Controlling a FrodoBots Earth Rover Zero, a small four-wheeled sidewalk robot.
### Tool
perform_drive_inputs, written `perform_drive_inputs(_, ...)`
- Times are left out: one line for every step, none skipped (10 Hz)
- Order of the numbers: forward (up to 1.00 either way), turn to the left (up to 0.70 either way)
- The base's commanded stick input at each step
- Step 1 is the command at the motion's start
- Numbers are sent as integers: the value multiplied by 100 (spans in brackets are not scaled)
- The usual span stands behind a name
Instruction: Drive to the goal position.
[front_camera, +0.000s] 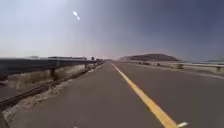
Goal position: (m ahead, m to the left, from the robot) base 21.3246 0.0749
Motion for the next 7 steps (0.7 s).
perform_drive_inputs(50, 0)
perform_drive_inputs(50, 0)
perform_drive_inputs(50, 0)
perform_drive_inputs(50, 0)
perform_drive_inputs(50, 0)
perform_drive_inputs(50, 0)
perform_drive_inputs(50, 0)
